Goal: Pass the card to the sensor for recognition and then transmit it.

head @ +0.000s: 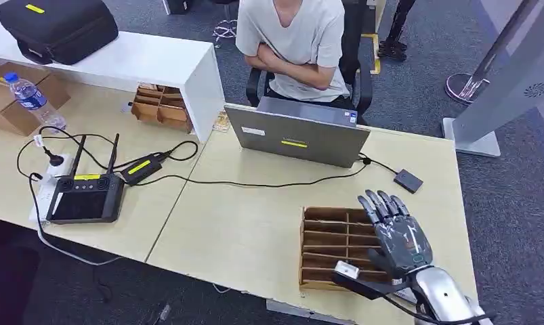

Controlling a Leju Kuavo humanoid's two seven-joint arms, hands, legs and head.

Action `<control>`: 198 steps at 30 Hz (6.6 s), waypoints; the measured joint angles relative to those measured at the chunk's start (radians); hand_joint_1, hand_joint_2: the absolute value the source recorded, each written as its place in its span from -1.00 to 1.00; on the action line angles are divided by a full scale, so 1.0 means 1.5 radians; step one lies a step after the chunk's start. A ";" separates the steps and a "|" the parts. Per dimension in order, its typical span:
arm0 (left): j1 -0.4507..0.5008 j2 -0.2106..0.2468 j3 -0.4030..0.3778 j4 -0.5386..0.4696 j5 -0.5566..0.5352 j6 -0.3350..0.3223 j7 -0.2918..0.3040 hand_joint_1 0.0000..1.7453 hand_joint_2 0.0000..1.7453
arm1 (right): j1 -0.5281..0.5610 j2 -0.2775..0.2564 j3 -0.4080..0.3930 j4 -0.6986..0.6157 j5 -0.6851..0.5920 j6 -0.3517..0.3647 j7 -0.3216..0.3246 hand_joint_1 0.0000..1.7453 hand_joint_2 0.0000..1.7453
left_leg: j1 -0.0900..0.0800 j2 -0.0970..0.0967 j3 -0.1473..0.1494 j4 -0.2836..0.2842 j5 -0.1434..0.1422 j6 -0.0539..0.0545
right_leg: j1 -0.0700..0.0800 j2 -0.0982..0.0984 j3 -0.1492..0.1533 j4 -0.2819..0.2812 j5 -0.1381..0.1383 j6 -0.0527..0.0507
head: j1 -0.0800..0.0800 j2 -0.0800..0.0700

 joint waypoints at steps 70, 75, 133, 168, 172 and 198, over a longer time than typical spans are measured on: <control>-0.001 -0.001 0.018 0.000 -0.014 0.000 0.006 -1.00 1.00 | -0.025 0.050 -0.038 0.041 0.022 -0.019 -0.009 -1.00 1.00 | 0.000 0.000 0.000 0.000 0.000 0.000 | 0.000 0.000 0.000 0.000 0.000 0.000 | 0.000 0.000; -0.001 -0.001 0.021 0.000 -0.014 0.000 0.006 -1.00 1.00 | -0.025 0.052 -0.040 0.037 0.022 -0.019 -0.009 -1.00 1.00 | 0.000 0.000 0.000 0.000 0.000 0.000 | 0.000 0.000 0.000 0.000 0.000 0.000 | 0.000 0.000; -0.001 -0.001 0.029 0.000 -0.022 0.000 0.008 -1.00 1.00 | -0.026 0.062 -0.053 0.034 0.018 -0.021 -0.025 1.00 1.00 | 0.000 0.000 0.000 0.000 0.000 0.000 | 0.000 0.000 0.000 0.000 0.000 0.000 | 0.000 0.000; -0.001 -0.003 0.043 0.000 -0.022 0.004 0.008 -1.00 1.00 | -0.004 0.062 -0.070 -0.050 0.007 -0.054 -0.042 1.00 1.00 | 0.000 0.000 0.000 0.000 0.000 0.000 | 0.000 0.000 0.000 0.000 0.000 0.000 | 0.000 0.000; -0.001 -0.004 0.044 0.000 -0.022 0.006 0.008 -1.00 1.00 | 0.002 0.062 -0.070 -0.065 0.010 -0.052 -0.042 -0.32 1.00 | 0.000 0.000 0.000 0.000 0.000 0.000 | 0.000 0.000 0.000 0.000 0.000 0.000 | 0.000 0.000; -0.002 -0.004 0.044 0.000 -0.027 0.006 0.008 -1.00 1.00 | 0.005 0.056 -0.067 -0.050 0.014 -0.037 -0.037 -1.00 1.00 | 0.000 0.000 0.000 0.000 0.000 0.000 | 0.000 0.000 0.000 0.000 0.000 0.000 | 0.000 0.000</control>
